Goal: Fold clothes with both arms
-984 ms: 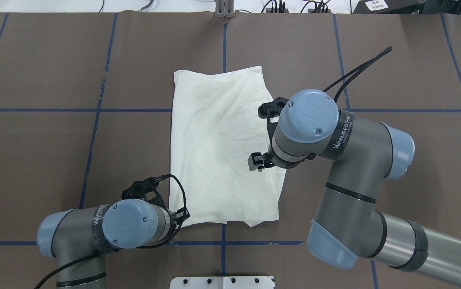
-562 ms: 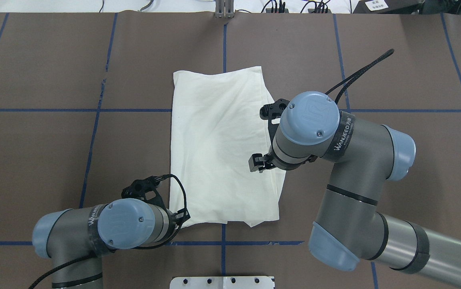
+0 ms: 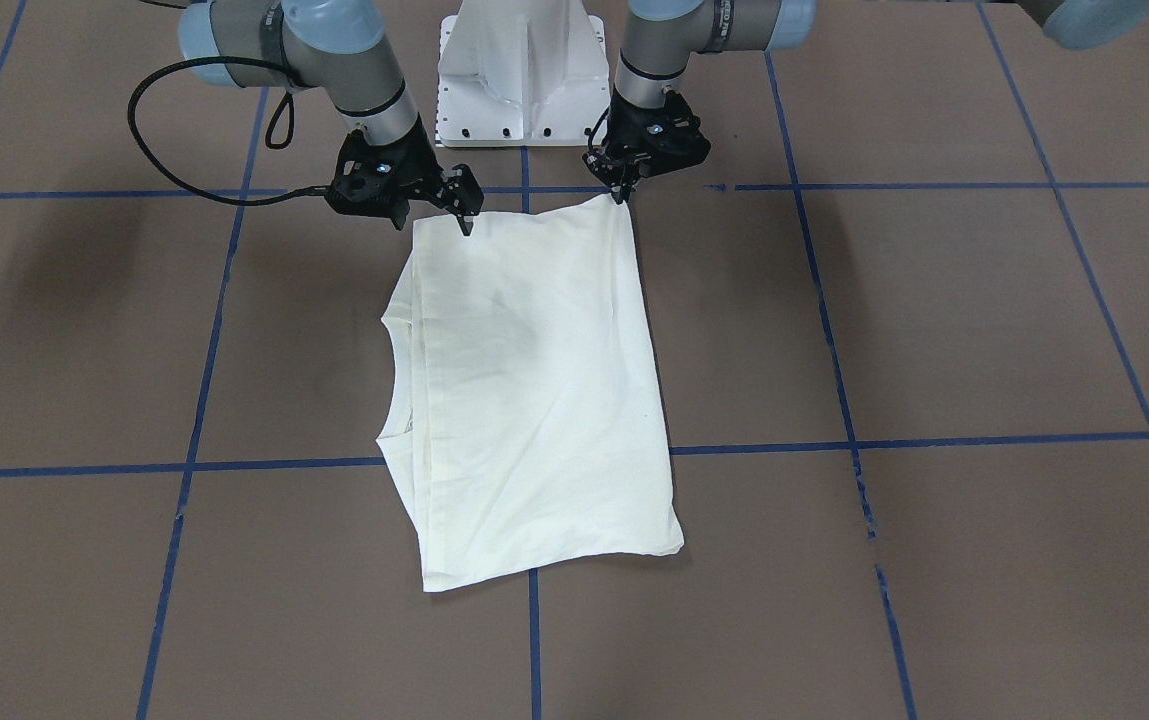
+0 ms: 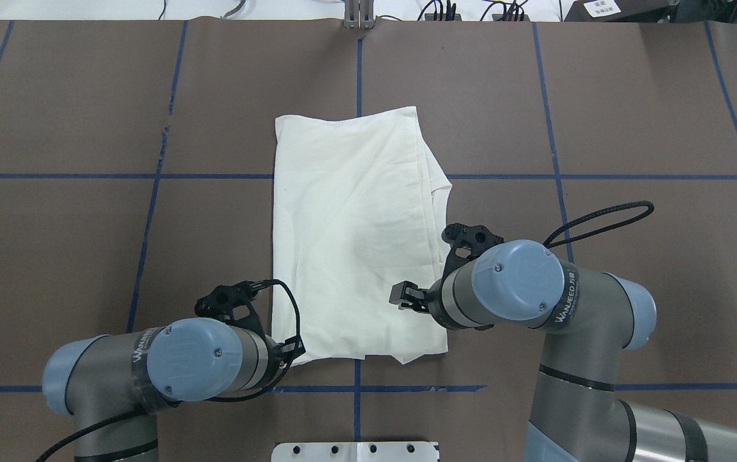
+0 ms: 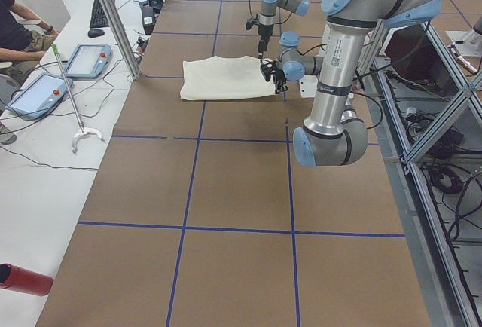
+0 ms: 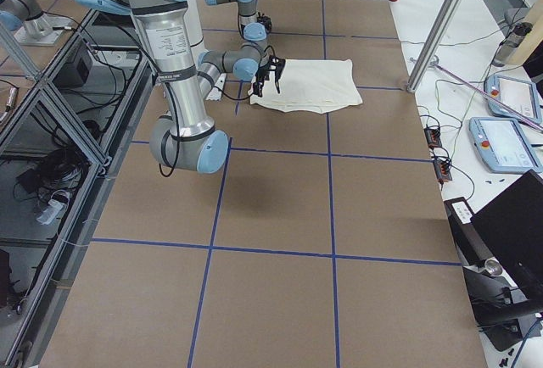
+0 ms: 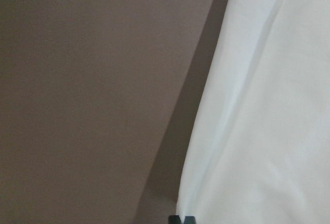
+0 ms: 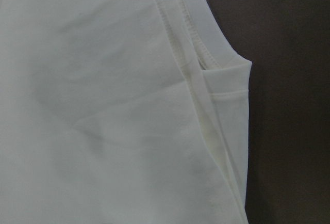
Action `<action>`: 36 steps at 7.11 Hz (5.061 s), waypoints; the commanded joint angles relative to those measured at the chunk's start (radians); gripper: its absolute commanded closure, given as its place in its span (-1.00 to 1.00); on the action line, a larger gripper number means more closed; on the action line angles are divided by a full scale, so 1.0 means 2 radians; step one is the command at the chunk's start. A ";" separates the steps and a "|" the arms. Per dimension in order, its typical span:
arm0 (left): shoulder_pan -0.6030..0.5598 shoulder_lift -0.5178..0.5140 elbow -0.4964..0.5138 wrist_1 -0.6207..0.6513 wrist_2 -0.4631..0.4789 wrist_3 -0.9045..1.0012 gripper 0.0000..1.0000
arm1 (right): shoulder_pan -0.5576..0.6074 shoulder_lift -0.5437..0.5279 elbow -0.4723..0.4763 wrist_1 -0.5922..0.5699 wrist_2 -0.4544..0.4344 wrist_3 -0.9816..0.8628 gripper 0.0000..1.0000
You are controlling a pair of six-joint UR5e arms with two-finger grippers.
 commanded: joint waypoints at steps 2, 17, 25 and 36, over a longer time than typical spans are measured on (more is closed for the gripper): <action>0.000 -0.001 0.001 -0.001 -0.001 0.000 1.00 | -0.028 -0.003 -0.024 -0.002 -0.039 0.029 -1.00; 0.000 -0.003 0.005 -0.001 -0.001 0.000 1.00 | -0.033 0.021 -0.037 -0.037 -0.046 0.024 1.00; 0.029 0.004 -0.093 0.053 0.001 0.000 1.00 | -0.027 -0.030 0.047 -0.029 0.009 0.017 1.00; -0.133 -0.033 -0.077 0.072 -0.052 0.156 1.00 | 0.118 0.065 -0.069 0.057 0.128 0.004 1.00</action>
